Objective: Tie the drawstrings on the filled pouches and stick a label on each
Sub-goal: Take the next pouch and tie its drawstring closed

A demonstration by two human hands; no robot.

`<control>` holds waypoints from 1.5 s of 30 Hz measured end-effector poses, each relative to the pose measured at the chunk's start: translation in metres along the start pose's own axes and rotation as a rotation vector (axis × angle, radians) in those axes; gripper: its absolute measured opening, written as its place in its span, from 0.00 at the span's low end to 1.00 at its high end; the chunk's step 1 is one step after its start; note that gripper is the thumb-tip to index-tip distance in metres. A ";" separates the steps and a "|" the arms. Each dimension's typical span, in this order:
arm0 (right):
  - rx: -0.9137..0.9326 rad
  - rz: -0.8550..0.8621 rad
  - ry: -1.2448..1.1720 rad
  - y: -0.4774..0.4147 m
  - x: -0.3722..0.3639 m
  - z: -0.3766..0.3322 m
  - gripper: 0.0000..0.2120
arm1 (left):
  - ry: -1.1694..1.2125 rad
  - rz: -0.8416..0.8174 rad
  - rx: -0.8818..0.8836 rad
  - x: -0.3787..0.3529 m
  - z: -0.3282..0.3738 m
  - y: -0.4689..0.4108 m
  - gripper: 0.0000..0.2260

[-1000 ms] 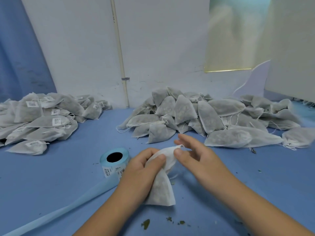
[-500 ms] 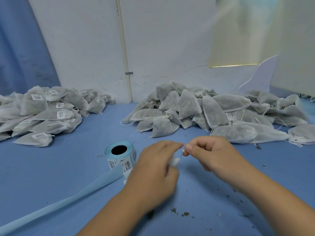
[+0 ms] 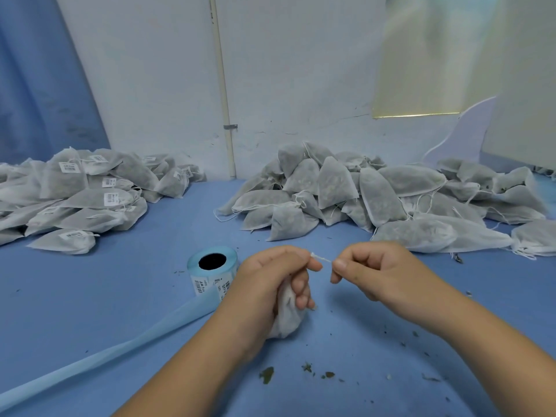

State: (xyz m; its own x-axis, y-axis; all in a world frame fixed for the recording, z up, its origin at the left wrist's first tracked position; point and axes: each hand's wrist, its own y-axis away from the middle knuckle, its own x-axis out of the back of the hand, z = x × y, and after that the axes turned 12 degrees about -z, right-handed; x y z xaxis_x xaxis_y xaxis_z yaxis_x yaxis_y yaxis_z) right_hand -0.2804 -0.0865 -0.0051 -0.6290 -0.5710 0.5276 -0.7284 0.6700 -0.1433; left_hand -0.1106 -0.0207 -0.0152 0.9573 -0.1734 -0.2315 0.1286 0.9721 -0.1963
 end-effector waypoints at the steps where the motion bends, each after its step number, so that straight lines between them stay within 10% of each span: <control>1: -0.010 0.018 0.006 -0.001 -0.002 0.001 0.12 | 0.032 -0.022 -0.017 0.001 0.001 0.001 0.09; 8: 0.099 0.034 0.296 0.000 -0.019 -0.004 0.12 | 0.029 0.031 -0.040 0.000 0.000 0.002 0.06; 18: 0.242 0.018 0.072 0.008 -0.011 -0.009 0.10 | -0.760 -0.039 -0.059 0.001 -0.007 0.007 0.07; 29: 0.070 0.246 -0.173 -0.001 0.002 0.000 0.10 | -0.199 -0.080 0.053 0.007 0.012 0.006 0.04; 39: 0.057 0.427 -0.051 -0.004 0.002 0.009 0.12 | -0.620 -0.283 0.246 0.000 0.002 0.010 0.08; 45: 0.035 0.446 0.180 -0.007 -0.001 0.017 0.11 | -0.383 -0.209 0.087 0.003 0.007 0.009 0.06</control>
State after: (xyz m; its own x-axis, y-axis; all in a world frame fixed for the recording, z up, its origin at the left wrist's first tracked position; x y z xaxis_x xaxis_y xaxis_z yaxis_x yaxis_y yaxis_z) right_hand -0.2790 -0.0987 -0.0185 -0.8272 -0.1386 0.5446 -0.4091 0.8129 -0.4145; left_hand -0.1051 -0.0111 -0.0113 0.9330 -0.3129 0.1778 0.3357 0.9347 -0.1167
